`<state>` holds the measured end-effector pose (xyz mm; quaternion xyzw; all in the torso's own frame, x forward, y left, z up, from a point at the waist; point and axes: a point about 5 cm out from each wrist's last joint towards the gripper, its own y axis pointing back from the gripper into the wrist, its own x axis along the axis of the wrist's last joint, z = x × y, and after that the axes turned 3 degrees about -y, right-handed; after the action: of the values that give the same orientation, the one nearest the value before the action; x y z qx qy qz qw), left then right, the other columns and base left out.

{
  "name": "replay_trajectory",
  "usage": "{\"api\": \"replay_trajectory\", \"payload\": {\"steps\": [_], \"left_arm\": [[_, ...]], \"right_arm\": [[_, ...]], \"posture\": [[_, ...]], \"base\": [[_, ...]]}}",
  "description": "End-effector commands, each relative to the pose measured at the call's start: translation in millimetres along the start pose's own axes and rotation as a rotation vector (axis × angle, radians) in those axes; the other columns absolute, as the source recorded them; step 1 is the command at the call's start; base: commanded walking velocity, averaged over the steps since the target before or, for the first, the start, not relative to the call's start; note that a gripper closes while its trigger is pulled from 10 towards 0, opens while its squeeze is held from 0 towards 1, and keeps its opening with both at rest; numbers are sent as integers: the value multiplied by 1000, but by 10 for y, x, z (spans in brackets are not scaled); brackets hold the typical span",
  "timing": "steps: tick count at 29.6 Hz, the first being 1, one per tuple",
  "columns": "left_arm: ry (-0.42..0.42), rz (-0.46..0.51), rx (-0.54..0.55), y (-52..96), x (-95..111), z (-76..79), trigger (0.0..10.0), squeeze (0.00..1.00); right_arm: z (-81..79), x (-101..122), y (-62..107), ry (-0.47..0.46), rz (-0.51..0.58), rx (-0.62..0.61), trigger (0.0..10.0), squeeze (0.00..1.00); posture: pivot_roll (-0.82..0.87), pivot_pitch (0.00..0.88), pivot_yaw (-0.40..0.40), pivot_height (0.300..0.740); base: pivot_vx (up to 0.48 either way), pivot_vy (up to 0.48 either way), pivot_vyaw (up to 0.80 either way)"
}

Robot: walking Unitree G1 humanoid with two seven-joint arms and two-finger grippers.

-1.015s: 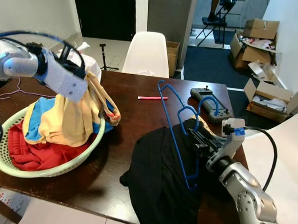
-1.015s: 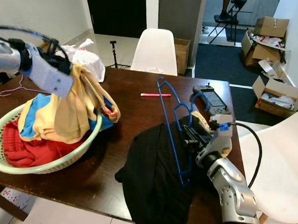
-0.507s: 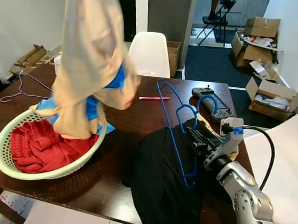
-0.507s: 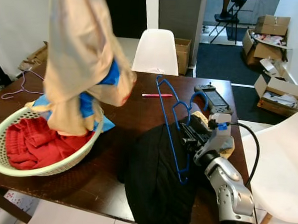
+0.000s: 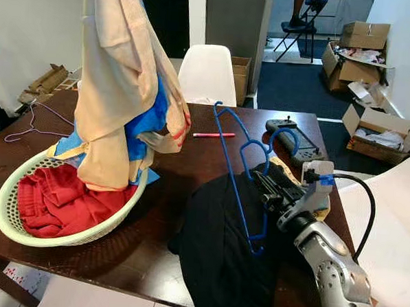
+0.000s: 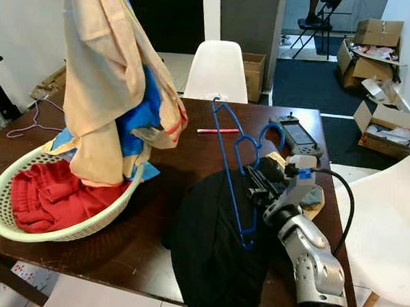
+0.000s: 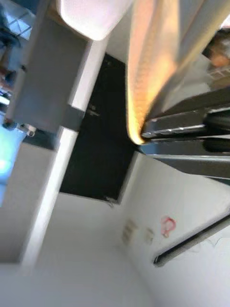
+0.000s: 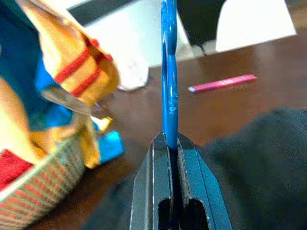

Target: Hang hanger

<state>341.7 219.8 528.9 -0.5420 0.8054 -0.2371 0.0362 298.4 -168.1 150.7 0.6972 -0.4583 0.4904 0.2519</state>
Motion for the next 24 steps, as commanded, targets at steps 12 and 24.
{"api": "replay_trajectory", "payload": {"steps": [12,24], "left_arm": [[-114,-150,-197,167,-523,522,0,0],[-13,-203,-165,216,-672,657,0,0]], "right_arm": [[-1033,89,260,7,-128,783,10000,0],[-1196,113,362,213,-341,938,10000,0]], "posture": [[38,0,108,740],[33,0,99,740]], "base": [[0,0,0],[0,0,0]]}}
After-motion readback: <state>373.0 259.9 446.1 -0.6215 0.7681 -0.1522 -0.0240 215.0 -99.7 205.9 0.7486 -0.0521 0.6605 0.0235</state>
